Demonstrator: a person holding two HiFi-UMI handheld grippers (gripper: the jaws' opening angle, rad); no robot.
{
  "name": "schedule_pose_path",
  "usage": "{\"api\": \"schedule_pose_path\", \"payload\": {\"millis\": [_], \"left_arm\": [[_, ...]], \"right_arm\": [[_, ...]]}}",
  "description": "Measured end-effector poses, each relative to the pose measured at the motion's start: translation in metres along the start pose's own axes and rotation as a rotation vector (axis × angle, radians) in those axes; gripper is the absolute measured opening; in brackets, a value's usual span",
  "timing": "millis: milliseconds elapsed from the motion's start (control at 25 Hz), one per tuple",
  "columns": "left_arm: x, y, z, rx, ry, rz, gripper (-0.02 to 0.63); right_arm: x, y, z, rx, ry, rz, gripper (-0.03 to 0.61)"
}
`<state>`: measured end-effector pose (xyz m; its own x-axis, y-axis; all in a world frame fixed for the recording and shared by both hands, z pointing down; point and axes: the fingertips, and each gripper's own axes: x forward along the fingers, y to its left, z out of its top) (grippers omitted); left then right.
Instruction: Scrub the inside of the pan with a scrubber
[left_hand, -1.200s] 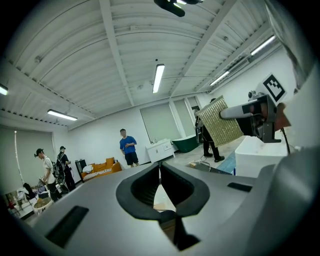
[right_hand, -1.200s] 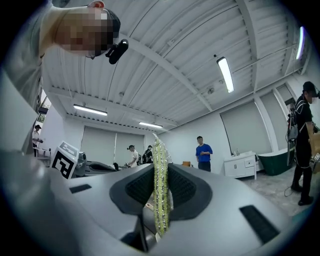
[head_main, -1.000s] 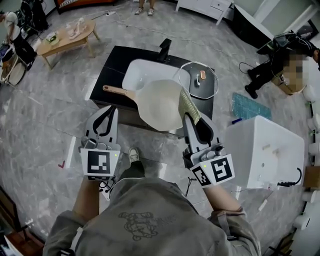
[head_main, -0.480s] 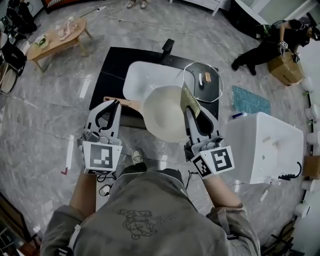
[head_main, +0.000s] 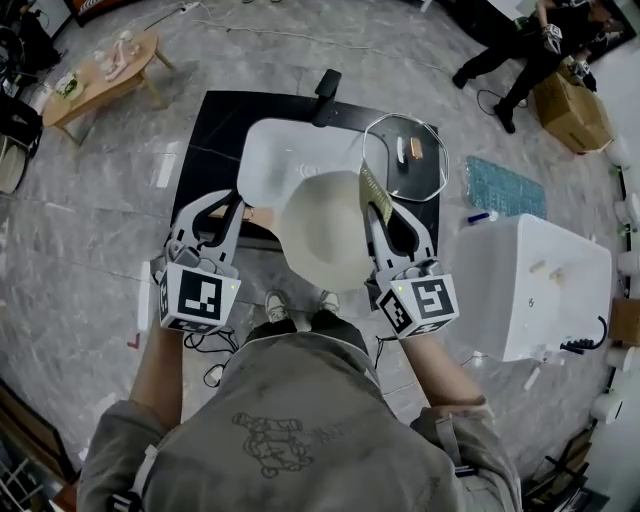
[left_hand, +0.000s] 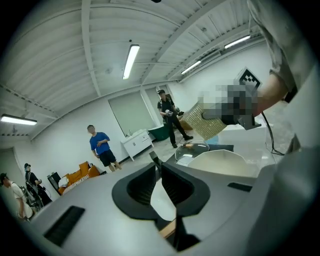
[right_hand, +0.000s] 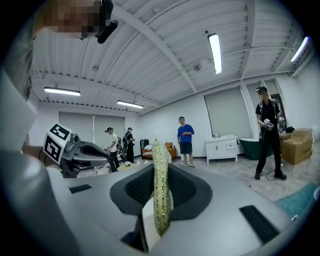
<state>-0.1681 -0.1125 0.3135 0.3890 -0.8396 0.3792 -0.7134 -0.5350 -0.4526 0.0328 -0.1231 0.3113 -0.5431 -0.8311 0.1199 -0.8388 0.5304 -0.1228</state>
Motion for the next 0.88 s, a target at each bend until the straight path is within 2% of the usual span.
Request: {"api": "schedule_pose_path", "payload": {"millis": [320, 400, 560, 760, 880], "left_arm": [[0.042, -0.016, -0.02, 0.041, 0.114, -0.06, 0.039], [0.052, -0.024, -0.03, 0.06, 0.151, -0.102, 0.149], [0.065, -0.041, -0.051, 0.11, 0.22, -0.18, 0.195], [0.082, -0.053, -0.085, 0.258, 0.333, -0.26, 0.223], [0.088, -0.065, -0.105, 0.354, 0.387, -0.334, 0.238]], "right_arm": [[0.028, -0.041, -0.042, 0.027, 0.087, 0.025, 0.078], [0.035, -0.05, -0.051, 0.032, 0.107, 0.025, 0.078], [0.044, -0.062, -0.072, 0.037, 0.144, 0.017, 0.078], [0.055, -0.073, -0.096, 0.032, 0.174, -0.011, 0.079], [0.061, -0.078, -0.112, 0.027, 0.195, -0.031, 0.078]]}}
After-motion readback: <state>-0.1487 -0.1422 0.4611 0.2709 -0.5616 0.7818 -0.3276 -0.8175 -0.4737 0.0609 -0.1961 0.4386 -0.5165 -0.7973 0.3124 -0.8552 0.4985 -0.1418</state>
